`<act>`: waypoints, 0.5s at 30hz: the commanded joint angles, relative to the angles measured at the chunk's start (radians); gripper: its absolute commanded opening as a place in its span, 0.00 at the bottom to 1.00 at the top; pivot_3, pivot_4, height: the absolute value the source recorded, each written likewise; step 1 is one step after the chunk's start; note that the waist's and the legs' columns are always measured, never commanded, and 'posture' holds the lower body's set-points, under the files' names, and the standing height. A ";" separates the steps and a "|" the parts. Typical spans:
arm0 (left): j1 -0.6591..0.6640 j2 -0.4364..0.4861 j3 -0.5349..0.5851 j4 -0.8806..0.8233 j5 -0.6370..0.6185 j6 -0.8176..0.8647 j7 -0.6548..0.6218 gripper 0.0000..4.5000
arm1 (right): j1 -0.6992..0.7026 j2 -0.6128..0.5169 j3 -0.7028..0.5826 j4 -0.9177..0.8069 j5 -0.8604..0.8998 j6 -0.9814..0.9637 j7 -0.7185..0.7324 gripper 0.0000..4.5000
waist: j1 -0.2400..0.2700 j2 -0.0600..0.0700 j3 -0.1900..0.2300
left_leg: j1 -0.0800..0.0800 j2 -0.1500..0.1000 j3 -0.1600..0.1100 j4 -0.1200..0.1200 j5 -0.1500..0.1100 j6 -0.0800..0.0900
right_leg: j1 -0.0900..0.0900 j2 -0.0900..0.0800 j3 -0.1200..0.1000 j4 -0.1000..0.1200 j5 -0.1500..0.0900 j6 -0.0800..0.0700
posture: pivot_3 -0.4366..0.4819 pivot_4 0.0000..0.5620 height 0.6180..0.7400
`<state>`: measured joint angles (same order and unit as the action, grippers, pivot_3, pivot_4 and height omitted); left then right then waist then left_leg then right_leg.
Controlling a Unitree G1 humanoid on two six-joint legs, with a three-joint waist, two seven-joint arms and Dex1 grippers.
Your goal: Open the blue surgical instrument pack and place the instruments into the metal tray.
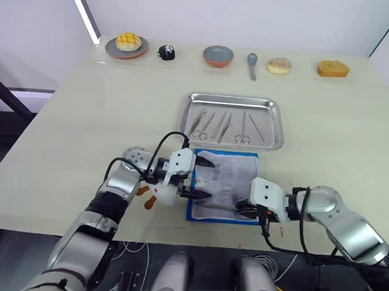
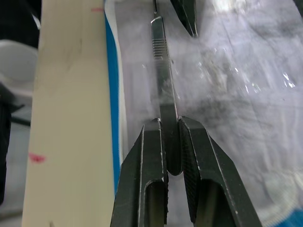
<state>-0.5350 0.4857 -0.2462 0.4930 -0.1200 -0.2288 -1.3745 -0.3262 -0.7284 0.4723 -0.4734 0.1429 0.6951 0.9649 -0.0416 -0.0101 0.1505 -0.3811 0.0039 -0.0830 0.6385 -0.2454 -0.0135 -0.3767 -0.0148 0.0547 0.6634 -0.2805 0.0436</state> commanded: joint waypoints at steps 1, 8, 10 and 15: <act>0.031 0.007 -0.030 0.030 0.035 0.018 0.001 1.00 | -0.082 -0.026 0.015 -0.058 0.000 0.138 0.018 0.00 | 0.001 0.001 0.000 | 0.000 0.000 0.000 0.000 0.000 0.000 | 0.000 0.000 0.000 0.000 0.000 0.000 | 0.48 0.27 1.00; 0.026 0.004 -0.033 0.035 0.040 0.017 0.009 1.00 | -0.193 -0.041 0.057 -0.115 0.011 0.284 0.023 0.00 | 0.001 0.001 0.001 | -0.001 0.000 -0.003 0.000 0.000 0.000 | 0.000 -0.001 -0.002 0.000 0.000 0.000 | 0.48 0.27 1.00; 0.025 0.004 -0.034 0.035 0.042 0.018 0.011 1.00 | -0.220 -0.043 0.061 -0.127 0.016 0.313 0.020 0.00 | 0.001 0.001 0.001 | -0.001 0.000 -0.003 0.000 0.000 0.000 | 0.000 -0.001 -0.002 0.000 0.000 0.000 | 0.48 0.27 1.00; 0.026 0.005 -0.037 0.035 0.044 0.018 0.015 1.00 | -0.265 -0.052 0.078 -0.147 0.020 0.348 0.016 0.00 | 0.001 0.001 0.001 | -0.001 0.000 -0.003 0.000 0.000 0.000 | 0.000 -0.001 -0.003 0.000 0.000 0.000 | 0.48 0.27 1.00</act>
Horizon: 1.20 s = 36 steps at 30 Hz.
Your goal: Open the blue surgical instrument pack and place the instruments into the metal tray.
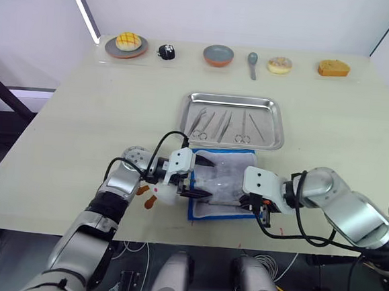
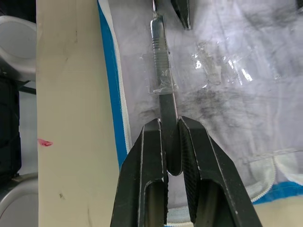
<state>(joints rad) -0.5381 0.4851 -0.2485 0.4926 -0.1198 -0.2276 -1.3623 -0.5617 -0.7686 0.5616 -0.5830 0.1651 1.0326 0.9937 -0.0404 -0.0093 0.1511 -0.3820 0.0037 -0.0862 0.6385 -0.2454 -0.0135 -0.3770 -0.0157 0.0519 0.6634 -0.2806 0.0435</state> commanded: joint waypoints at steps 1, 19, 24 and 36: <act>0.029 0.005 -0.035 0.036 0.044 0.017 0.003 1.00 | -0.037 -0.014 -0.009 -0.040 -0.001 0.014 -0.013 0.00 | 0.000 0.000 0.000 | 0.000 0.000 0.000 0.000 0.000 0.000 | 0.000 0.000 0.000 0.000 0.000 0.000 | 0.48 0.27 1.00; 0.027 0.005 -0.045 0.039 0.048 0.011 0.011 1.00 | -0.058 -0.126 0.016 -0.002 -0.027 -0.100 0.044 0.00 | 0.000 0.000 0.000 | 0.000 0.000 0.000 0.000 0.000 0.000 | 0.000 0.000 0.000 0.000 0.000 0.000 | 0.48 0.27 1.00; 0.030 0.006 -0.046 0.038 0.049 0.011 0.013 1.00 | -0.052 -0.150 0.005 0.012 -0.035 -0.132 0.064 0.00 | 0.001 0.000 0.000 | 0.000 0.000 0.000 0.000 0.000 0.000 | 0.000 -0.001 0.000 0.000 0.000 0.000 | 0.48 0.27 1.00; 0.034 0.005 -0.046 0.040 0.047 0.010 0.020 1.00 | 0.030 -0.332 -0.137 0.041 -0.013 -0.223 0.140 0.00 | 0.002 0.001 0.001 | 0.000 0.000 0.000 0.000 0.000 0.000 | 0.000 -0.001 0.000 -0.001 0.000 0.000 | 0.48 0.27 1.00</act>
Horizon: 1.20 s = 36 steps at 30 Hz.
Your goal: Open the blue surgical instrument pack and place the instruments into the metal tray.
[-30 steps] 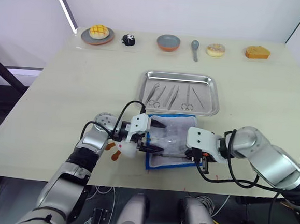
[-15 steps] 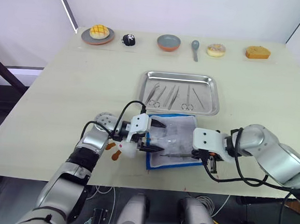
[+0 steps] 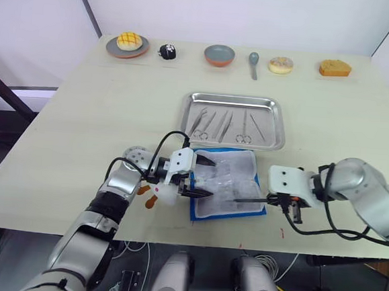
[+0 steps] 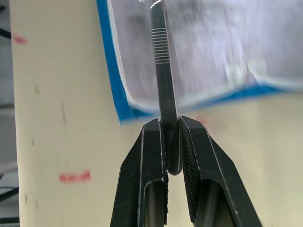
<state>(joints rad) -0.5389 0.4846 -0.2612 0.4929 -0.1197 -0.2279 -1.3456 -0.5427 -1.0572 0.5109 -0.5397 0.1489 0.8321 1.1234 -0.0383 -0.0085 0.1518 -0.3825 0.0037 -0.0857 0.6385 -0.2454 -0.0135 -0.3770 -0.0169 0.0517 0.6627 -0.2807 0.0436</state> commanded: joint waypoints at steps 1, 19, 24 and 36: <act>0.034 0.006 -0.033 0.040 0.047 0.010 0.004 1.00 | 0.021 -0.058 -0.102 -0.001 0.006 -0.028 0.016 0.00 | 0.000 0.000 0.000 | 0.000 0.000 0.000 0.000 0.000 0.000 | 0.000 0.000 0.000 0.000 0.000 0.000 | 0.48 0.27 1.00; 0.049 0.014 -0.021 0.034 0.040 0.011 0.005 1.00 | 0.004 0.210 -0.593 0.046 0.238 0.309 -0.337 0.00 | -0.003 0.003 0.001 | 0.001 0.001 0.003 -0.001 0.000 0.000 | 0.000 0.001 0.003 0.000 0.000 0.000 | 0.48 0.27 1.00; 0.060 0.020 -0.016 0.021 0.039 0.020 0.006 1.00 | -0.120 0.350 -0.520 0.118 0.179 0.429 -0.523 0.00 | -0.002 0.004 0.002 | 0.001 0.000 0.002 -0.001 0.000 0.000 | 0.000 0.000 0.002 0.001 0.003 -0.004 | 0.48 0.27 1.00; 0.072 0.015 -0.012 -0.002 0.035 0.034 0.023 1.00 | -0.304 0.734 -0.574 0.612 0.084 0.331 -0.847 0.00 | -0.003 0.006 0.002 | -0.001 -0.001 0.002 -0.003 0.000 0.000 | -0.001 0.000 0.002 0.001 0.003 -0.005 | 0.48 0.27 1.00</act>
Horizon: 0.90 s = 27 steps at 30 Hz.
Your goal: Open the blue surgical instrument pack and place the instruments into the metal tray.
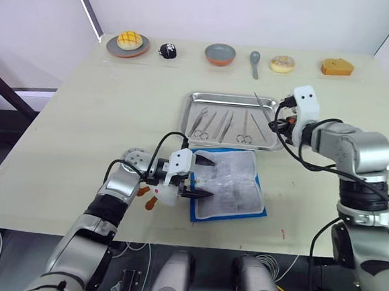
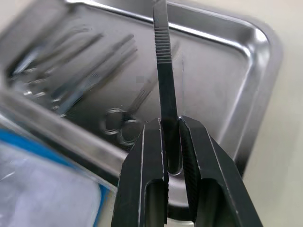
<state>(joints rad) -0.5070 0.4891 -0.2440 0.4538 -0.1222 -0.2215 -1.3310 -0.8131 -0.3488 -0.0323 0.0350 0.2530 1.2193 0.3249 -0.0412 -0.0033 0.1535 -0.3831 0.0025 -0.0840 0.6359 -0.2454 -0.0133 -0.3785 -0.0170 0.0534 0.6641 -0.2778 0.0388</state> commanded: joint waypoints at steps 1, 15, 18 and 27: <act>0.042 0.011 -0.029 0.034 0.038 0.029 0.009 1.00 | -0.039 0.045 -0.032 0.074 -0.031 -0.080 -0.072 0.00 | -0.001 0.001 0.000 | 0.000 0.000 0.000 0.000 0.000 0.000 | 0.000 0.000 0.000 0.000 0.000 0.000 | 0.48 0.27 1.00; 0.054 0.012 -0.030 0.008 0.038 0.047 0.017 1.00 | -0.091 0.137 -0.033 0.299 -0.072 -0.220 -0.146 0.00 | -0.003 0.002 0.000 | 0.001 0.000 0.004 0.000 0.000 0.000 | 0.000 0.001 0.000 0.001 0.000 0.000 | 0.48 0.27 1.00; 0.054 0.013 -0.028 0.004 0.037 0.050 0.017 1.00 | -0.098 0.146 -0.029 0.328 -0.078 -0.237 -0.147 0.00 | -0.003 0.002 0.000 | 0.000 0.000 0.004 0.000 0.000 0.000 | 0.000 0.001 0.001 0.001 0.000 0.000 | 0.48 0.27 1.00; 0.056 0.014 -0.027 0.000 0.035 0.054 0.023 1.00 | -0.109 0.148 -0.021 0.372 -0.095 -0.260 -0.136 0.00 | -0.004 0.002 0.001 | 0.000 0.000 0.004 0.000 0.000 0.000 | 0.000 0.001 0.000 0.001 0.000 0.000 | 0.48 0.27 1.00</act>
<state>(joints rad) -0.4899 0.4965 -0.2401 0.4218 -0.1221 -0.1912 -1.3120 -0.8846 -0.1987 -0.0543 0.4168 0.1616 0.9764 0.1873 -0.0447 -0.0009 0.1540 -0.3827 0.0024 -0.0797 0.6357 -0.2455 -0.0132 -0.3788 -0.0160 0.0538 0.6650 -0.2778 0.0387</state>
